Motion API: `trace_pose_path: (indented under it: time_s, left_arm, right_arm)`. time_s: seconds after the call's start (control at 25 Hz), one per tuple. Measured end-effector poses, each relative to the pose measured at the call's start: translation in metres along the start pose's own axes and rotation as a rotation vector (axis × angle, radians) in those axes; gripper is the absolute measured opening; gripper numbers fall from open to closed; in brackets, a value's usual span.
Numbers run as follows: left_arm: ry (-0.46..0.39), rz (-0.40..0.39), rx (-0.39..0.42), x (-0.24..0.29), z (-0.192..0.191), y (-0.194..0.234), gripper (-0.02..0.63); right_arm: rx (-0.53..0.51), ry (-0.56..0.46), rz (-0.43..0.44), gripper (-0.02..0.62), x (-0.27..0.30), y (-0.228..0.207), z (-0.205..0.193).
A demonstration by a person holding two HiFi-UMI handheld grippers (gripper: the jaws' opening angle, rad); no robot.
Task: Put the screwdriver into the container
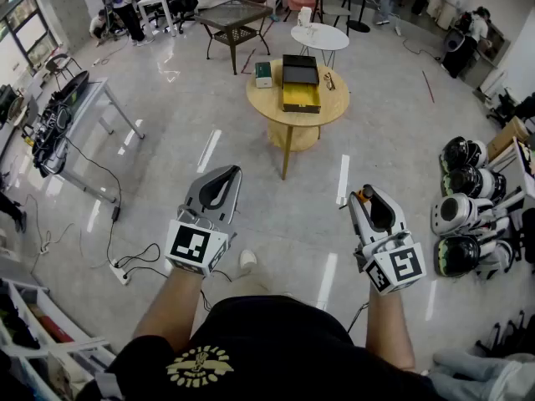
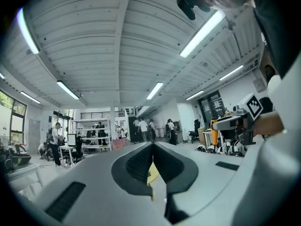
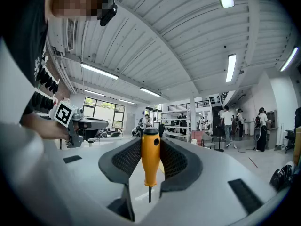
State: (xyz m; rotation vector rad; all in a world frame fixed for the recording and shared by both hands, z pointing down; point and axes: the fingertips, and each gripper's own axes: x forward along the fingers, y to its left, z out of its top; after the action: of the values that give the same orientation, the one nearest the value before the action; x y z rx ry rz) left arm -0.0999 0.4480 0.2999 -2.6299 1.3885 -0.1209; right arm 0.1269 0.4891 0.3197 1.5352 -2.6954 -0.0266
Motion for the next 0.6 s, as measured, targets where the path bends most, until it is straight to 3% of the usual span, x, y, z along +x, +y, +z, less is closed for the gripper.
trace_pose_path:
  time_s: [0.6]
  left_arm:
    - [0.005, -0.033, 0.001, 0.040, -0.011, 0.010, 0.018]
  right_arm:
    - [0.007, 0.010, 0.016, 0.137, 0.033, -0.022, -0.008]
